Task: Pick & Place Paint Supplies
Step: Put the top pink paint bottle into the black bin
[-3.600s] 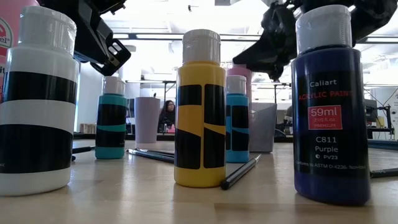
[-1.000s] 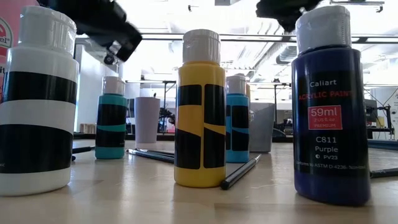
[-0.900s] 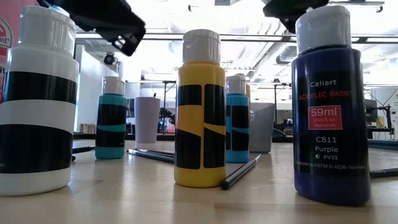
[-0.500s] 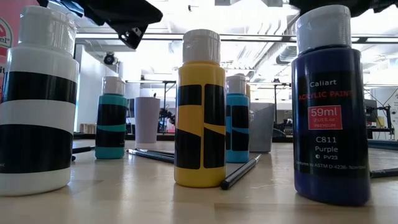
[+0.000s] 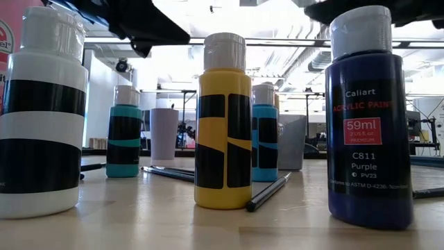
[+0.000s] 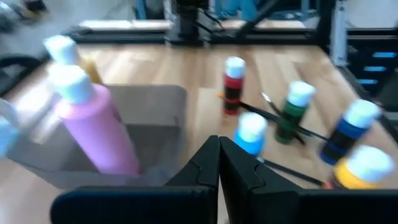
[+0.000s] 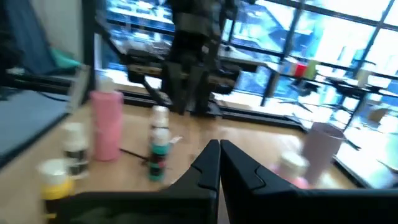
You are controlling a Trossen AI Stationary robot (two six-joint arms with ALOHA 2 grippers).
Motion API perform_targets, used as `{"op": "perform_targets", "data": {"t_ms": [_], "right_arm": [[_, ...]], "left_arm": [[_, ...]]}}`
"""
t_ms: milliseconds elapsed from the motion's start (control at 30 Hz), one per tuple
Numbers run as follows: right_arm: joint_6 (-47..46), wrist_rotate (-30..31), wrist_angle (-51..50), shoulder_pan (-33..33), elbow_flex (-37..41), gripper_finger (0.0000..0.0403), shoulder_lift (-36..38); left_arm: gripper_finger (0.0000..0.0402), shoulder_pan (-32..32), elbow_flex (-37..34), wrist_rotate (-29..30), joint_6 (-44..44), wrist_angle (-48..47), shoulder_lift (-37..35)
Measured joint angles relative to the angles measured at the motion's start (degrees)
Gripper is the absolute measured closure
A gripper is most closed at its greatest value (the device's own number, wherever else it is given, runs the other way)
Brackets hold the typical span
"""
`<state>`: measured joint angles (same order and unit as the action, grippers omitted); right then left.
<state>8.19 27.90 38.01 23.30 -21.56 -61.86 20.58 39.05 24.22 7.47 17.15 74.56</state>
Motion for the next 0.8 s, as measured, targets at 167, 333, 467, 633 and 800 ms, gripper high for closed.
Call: {"op": "perform_targets", "data": {"t_ms": [167, 333, 467, 633, 800], "right_arm": [[-5.3, -12.72, -8.37, -7.97, 0.0, 0.0401, 3.62], [-9.19, -23.81, -12.46, -13.04, 0.0, 0.0401, 5.48], [-9.64, -22.32, -14.64, -13.97, -0.01, 0.0401, 6.18], [-9.47, -20.44, -15.18, -15.12, 0.0, 0.0401, 6.16], [-6.83, -20.39, -15.16, -16.83, 0.0, 0.0401, 6.35]], "left_arm": [[0.0396, -6.28, 0.02, -6.05, -0.87, 0.35, 0.03], [0.0396, -15.72, -0.02, -18.2, 0.89, 2.33, 2.91], [0.0396, -20.38, 0.07, -27.31, 0.49, 5.71, 5.15], [0.0396, -23.61, 0.96, -32.05, 0.74, 6.18, 9.31], [0.0396, -25.31, 4.91, -34.7, 0.4, 4.24, 15.57]]}}
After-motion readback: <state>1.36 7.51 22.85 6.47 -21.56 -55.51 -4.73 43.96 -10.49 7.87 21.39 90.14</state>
